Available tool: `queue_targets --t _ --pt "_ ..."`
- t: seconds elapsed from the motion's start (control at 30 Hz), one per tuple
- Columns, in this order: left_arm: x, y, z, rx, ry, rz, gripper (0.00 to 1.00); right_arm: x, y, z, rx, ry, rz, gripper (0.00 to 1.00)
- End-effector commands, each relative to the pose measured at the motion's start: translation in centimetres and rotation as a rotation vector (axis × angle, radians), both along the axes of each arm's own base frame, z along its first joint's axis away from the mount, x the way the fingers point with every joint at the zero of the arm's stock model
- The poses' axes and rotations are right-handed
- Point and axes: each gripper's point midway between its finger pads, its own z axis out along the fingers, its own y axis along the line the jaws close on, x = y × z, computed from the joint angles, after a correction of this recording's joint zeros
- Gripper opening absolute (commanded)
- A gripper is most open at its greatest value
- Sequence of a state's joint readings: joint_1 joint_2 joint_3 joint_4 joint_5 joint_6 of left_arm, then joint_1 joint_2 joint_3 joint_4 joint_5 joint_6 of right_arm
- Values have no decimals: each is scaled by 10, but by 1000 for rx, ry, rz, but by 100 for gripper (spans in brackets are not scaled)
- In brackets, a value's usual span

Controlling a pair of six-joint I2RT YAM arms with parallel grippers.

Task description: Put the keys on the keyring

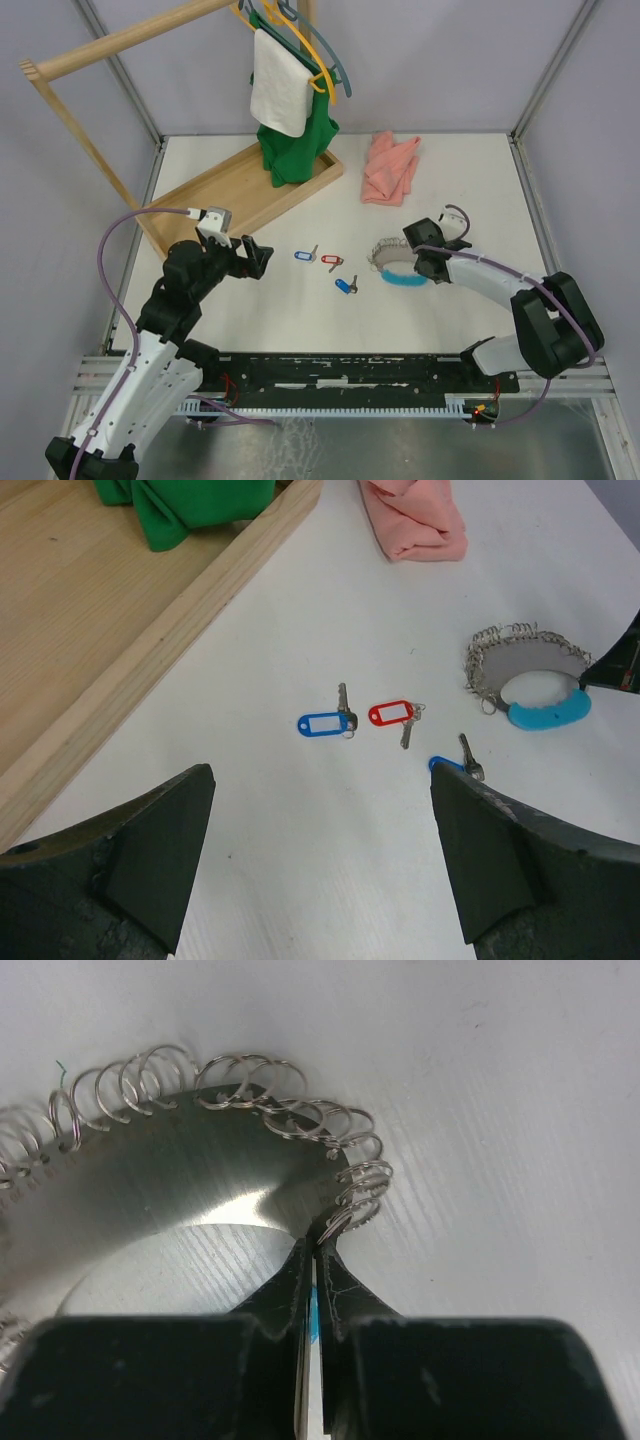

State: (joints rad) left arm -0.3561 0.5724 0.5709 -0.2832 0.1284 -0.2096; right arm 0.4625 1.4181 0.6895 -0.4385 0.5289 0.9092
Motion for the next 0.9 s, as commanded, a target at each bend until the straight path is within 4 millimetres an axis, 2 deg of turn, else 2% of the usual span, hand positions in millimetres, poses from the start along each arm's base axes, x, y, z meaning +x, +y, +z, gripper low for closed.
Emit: queue_targets --t 0.0,0.07,0.17,0.3,0.47,0.53,0.73,0.87 --pt "3 -2 10 12 -40 -11 95 15 -9 42 -68 -94 44 5" --pt "3 -4 12 6 -47 -21 95 19 -11 58 -96 -117 86 1" --pt "3 -8 16 -9 -47 -42 95 24 -12 81 -135 -146 164 1" --pt "2 -20 22 -41 -45 -94 96 37 -1 110 -173 -183 334 0" --pt "2 -36 29 -108 -33 -159 96 50 28 142 -164 -267 599 1" --pt "4 -44 34 -144 -33 -189 95 52 48 150 -148 -302 761 1" --pt "10 -76 33 -276 41 -292 95 49 96 161 -67 -359 1087 1" --pt "23 -96 19 -310 123 -316 97 48 121 167 -21 -389 1251 1"
